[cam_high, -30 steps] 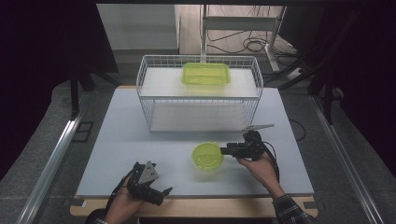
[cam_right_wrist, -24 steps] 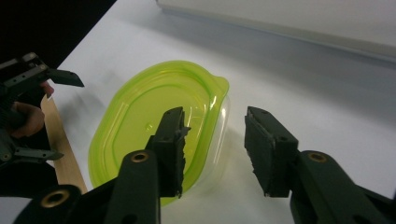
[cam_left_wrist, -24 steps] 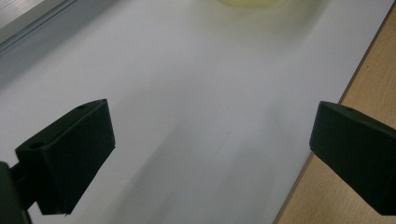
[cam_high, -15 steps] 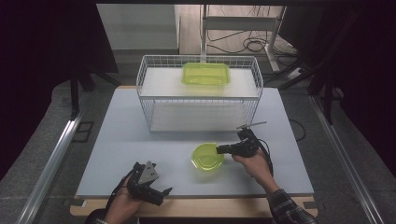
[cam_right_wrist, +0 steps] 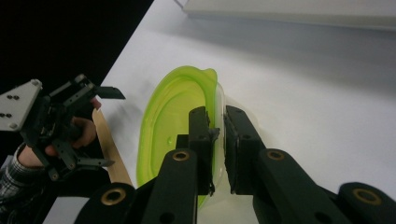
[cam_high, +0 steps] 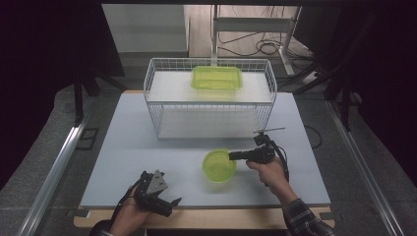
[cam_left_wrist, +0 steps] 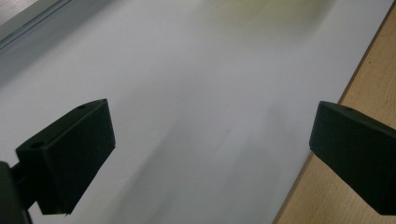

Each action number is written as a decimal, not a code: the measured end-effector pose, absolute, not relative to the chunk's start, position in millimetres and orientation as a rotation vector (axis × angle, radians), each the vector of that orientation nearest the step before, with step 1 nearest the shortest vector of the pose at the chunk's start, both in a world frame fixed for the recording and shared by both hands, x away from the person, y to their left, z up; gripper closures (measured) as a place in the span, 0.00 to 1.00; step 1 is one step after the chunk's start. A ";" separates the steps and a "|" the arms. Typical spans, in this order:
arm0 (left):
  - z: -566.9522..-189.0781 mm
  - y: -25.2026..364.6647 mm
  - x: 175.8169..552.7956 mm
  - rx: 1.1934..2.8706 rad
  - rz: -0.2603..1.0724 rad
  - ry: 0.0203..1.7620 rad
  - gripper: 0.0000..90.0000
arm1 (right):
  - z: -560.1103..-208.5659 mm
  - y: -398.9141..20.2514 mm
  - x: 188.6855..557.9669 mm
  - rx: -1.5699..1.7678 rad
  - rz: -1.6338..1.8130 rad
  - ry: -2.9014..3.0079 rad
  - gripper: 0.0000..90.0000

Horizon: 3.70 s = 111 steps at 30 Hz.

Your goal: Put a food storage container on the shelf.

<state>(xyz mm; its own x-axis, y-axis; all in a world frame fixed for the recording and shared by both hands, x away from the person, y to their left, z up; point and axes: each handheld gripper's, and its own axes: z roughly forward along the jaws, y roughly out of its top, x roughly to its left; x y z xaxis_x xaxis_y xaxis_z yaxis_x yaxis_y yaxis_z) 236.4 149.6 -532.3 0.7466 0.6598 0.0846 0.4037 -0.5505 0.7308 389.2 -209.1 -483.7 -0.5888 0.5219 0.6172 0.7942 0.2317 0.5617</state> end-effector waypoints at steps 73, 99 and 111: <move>-532.4 148.1 235.9 2.231 0.464 0.795 0.00 | -394.9 -217.4 406.3 -1.213 -1.547 -2.048 0.90; -523.2 161.6 236.6 2.036 0.408 0.845 0.00 | -316.2 -199.3 435.7 -1.181 -1.670 -2.054 0.90; -522.9 163.8 236.7 2.030 0.434 0.840 0.00 | -296.9 -194.5 448.4 -1.216 -1.716 -2.039 0.90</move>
<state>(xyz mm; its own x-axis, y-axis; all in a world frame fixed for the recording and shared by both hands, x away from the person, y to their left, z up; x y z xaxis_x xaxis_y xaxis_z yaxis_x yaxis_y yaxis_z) 236.7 163.8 -522.9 0.7114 0.7027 -0.0095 0.3983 -0.3920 0.8293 448.4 -194.5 -296.9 -0.6366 0.4483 0.6275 0.6948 -0.0196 0.7189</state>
